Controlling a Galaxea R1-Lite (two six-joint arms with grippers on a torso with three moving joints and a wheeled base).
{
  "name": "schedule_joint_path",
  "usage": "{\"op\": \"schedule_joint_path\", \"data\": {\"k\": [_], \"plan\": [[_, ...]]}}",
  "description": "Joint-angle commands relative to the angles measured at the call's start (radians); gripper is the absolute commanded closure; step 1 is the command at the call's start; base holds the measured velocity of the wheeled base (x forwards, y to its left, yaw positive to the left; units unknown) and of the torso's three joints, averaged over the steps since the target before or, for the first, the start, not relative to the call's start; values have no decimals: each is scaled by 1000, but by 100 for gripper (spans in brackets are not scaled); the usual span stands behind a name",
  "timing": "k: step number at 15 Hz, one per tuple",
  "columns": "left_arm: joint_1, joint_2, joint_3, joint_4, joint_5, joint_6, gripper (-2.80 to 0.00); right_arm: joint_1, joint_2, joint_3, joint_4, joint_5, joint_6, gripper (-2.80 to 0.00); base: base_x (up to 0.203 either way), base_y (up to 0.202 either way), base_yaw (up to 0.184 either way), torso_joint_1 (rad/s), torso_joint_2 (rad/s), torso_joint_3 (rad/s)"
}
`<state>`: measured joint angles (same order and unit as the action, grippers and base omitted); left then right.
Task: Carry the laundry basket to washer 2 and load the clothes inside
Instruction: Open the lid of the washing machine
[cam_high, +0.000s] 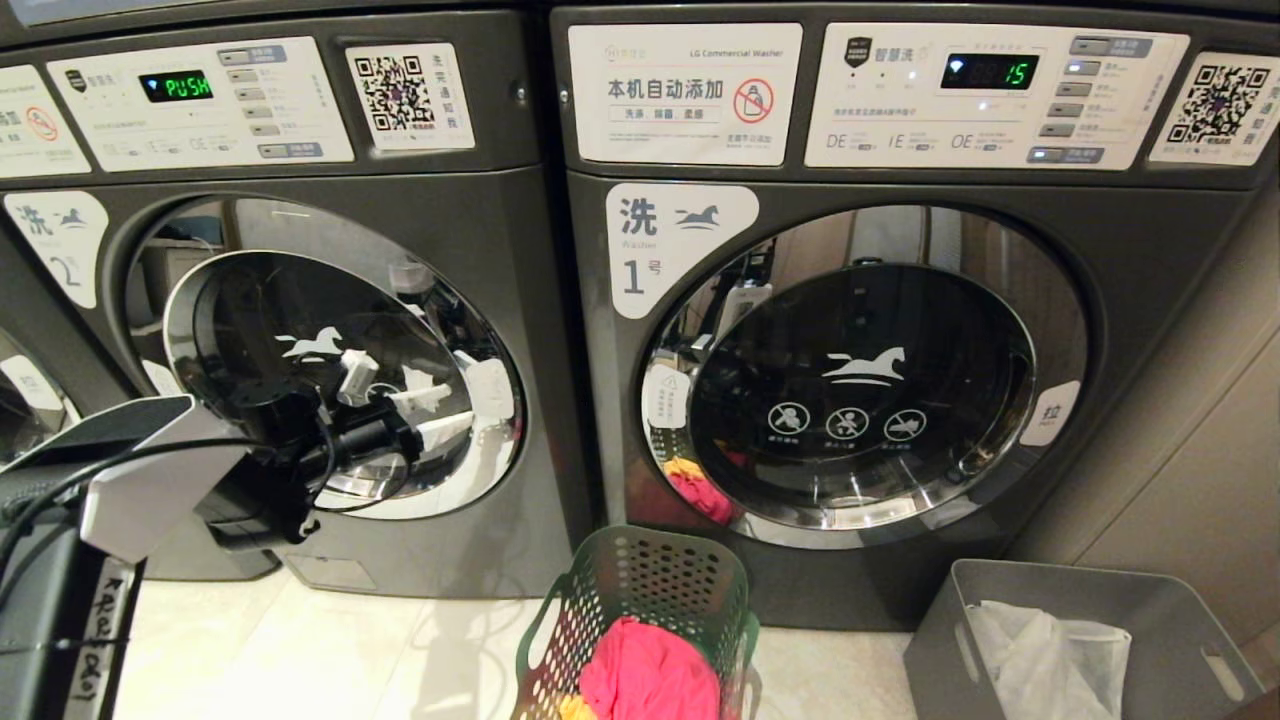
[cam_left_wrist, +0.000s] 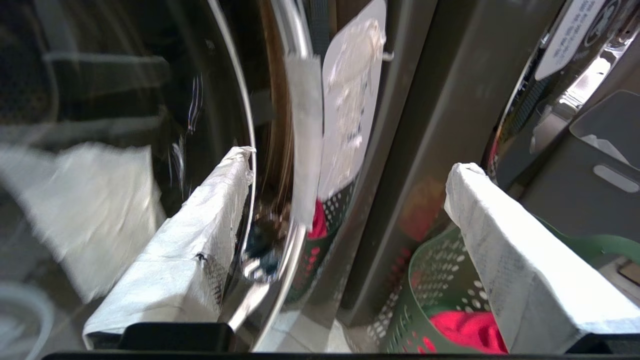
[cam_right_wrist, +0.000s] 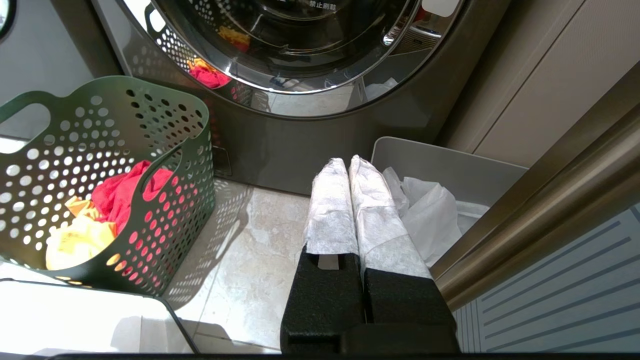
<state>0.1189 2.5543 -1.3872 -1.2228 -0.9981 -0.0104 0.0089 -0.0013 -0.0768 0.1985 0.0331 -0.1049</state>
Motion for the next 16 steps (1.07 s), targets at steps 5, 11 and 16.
{"op": "schedule_joint_path", "data": {"k": [5, 11, 16], "plan": [[-52, 27, -54, 3, 6, -2, -280, 0, 0, 0, 1, 1, -1, 0, 0, 0, 0, 0, 0, 0], [-76, 70, -119, 5, 15, -2, -280, 0, 0, 0, 1, 1, -1, 0, 0, 0, 0, 0, 0, 0], [-94, 102, -144, 11, 20, -4, -280, 0, 0, 0, 1, 1, -1, 0, 0, 0, 0, 0, 0, 0]]}}
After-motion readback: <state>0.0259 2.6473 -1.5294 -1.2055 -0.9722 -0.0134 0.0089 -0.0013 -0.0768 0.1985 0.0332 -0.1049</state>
